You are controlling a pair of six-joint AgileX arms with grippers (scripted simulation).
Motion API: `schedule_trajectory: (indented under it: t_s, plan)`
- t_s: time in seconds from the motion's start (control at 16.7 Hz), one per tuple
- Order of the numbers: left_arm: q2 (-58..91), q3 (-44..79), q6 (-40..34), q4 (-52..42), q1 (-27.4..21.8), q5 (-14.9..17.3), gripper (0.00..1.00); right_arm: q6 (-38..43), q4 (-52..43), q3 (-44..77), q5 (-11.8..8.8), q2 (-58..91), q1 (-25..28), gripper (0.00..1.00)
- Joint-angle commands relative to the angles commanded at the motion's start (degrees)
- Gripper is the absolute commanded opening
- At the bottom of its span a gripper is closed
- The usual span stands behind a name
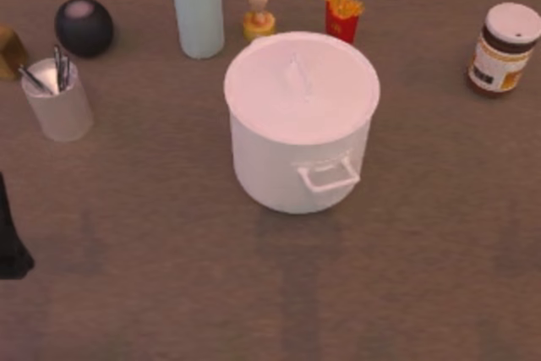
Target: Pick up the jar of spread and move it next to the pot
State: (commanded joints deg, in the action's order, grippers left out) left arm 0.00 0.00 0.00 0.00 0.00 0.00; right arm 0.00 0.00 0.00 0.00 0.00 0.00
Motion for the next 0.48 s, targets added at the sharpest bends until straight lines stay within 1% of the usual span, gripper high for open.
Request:
schedule_trajectory:
  t_s: [0.24,0.48]
  plan:
    - [0.0,0.0,0.0,0.0,0.0,0.0,1.00,-0.2,-1.5,1.0,0.1,1.5,-0.2,1.00]
    - [0.0,0.0,0.0,0.0,0.0,0.0,1.00,-1.7,-10.4,8.1,0.3,11.2,-1.1,1.00]
